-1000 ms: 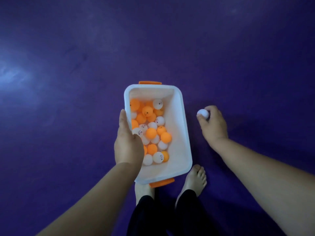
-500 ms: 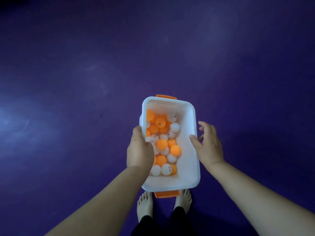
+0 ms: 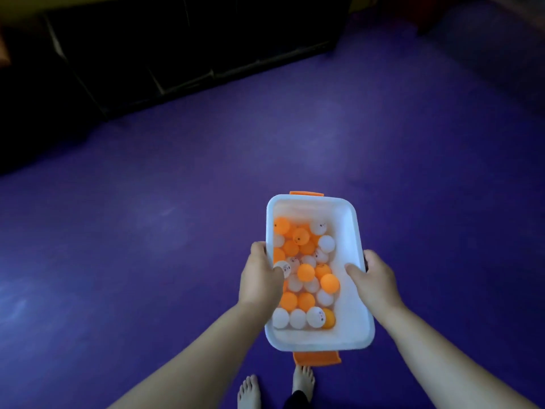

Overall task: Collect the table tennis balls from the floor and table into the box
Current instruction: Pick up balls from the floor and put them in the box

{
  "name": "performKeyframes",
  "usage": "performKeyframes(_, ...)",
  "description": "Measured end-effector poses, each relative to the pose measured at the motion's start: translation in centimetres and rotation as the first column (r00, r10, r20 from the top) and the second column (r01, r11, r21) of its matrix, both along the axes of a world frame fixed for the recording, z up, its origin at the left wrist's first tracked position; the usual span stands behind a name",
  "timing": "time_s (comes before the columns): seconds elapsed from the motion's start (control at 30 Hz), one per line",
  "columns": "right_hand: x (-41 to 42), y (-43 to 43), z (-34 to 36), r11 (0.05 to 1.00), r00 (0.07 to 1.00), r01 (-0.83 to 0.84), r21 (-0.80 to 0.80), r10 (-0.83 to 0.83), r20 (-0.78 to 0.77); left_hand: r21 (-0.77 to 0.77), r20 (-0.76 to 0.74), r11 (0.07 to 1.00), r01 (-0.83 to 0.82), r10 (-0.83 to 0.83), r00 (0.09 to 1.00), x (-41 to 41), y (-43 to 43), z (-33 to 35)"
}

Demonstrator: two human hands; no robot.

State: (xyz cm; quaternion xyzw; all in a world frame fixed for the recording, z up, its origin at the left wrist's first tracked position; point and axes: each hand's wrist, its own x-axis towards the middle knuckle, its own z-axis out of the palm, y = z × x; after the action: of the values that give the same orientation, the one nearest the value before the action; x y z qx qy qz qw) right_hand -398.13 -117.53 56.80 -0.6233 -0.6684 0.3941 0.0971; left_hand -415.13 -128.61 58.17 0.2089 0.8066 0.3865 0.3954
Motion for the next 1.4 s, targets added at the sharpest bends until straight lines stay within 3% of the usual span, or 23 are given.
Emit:
performKeyframes(0.2, 7.0, -2.5, 7.0, 0.98, 0.983, 0.183, 0.074, -0.18, -0.037, -0.052, -0.11, 0.978, 0.201, -0.205, 0.972, 4.8, 0.7, 6.2)
performKeyframes(0.4, 17.3, -5.8, 11.9, 0.917, 0.924, 0.383, 0.109, -0.383, -0.026, -0.103, -0.057, 0.879, 0.465, -0.472, 0.88, 13.1, 2.3, 9.7)
performKeyframes(0.6, 29.3, -11.6, 14.3, 0.812, 0.814, 0.58, 0.06, -0.58, -0.032, -0.136, -0.052, 0.664, 0.735, -0.746, 0.664, 24.3, 2.2, 12.2)
performKeyframes(0.83, 44.8, -22.3, 15.2, 0.613, 0.613, 0.79, 0.029, -0.786, -0.081, -0.168, -0.085, 0.417, 0.893, -0.909, 0.408, 41.4, -2.2, 14.0)
performKeyframes(1.1, 60.2, -36.7, 15.6, 0.395, 0.394, 0.919, 0.002, -0.918, -0.045, -0.101, 0.002, 0.166, 0.981, -0.986, 0.167, 59.7, -11.9, 13.6)
performKeyframes(1.4, 64.5, -47.1, 16.1, 0.176, 0.176, 0.984, 0.023, -0.984, -0.021, -0.121, 0.007, -0.149, 0.981, -0.989, -0.149, 68.2, -17.1, 14.2)
